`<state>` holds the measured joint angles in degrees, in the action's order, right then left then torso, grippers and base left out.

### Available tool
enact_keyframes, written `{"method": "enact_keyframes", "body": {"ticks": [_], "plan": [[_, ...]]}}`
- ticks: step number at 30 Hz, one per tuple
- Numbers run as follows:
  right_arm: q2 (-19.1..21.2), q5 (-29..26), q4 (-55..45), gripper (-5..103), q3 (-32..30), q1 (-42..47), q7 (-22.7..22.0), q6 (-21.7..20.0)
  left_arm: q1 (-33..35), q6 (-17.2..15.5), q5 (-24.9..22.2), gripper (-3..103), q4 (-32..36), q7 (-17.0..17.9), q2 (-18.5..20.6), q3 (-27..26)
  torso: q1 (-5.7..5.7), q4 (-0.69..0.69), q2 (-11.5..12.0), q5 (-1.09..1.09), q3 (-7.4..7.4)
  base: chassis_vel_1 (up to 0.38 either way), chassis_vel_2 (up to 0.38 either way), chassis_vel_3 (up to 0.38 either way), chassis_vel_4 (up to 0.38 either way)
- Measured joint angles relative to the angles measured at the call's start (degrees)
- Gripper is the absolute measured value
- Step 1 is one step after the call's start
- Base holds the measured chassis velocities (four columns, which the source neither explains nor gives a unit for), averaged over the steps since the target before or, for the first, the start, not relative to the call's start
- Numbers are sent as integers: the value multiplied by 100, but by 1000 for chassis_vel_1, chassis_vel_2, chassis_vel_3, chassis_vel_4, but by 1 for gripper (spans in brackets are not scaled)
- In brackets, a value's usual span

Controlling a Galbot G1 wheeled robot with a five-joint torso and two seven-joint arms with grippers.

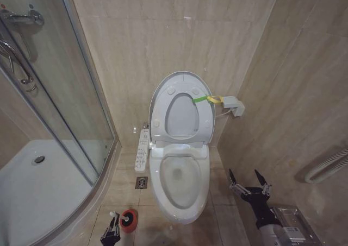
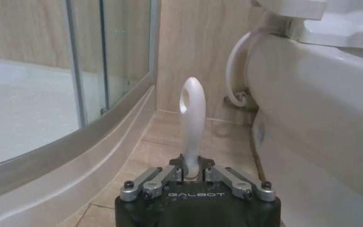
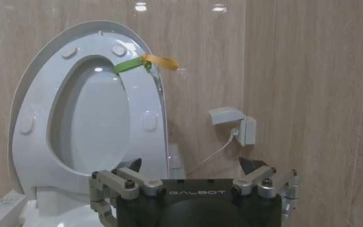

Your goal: Open the toilet lid, clean the toilet bowl with a toilet brush, close the toilet lid, and flush.

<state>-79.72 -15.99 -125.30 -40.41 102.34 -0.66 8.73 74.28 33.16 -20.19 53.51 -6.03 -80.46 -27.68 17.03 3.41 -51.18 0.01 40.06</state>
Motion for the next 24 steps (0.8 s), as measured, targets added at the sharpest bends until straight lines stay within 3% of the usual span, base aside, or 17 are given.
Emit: {"method": "enact_keyframes", "body": {"ticks": [24], "plan": [[0,0,0,100,0,0,0,0,-324,-40,-7,16,-305,-35,21,53,0,0,0,0,0,0,0,0,0]]}}
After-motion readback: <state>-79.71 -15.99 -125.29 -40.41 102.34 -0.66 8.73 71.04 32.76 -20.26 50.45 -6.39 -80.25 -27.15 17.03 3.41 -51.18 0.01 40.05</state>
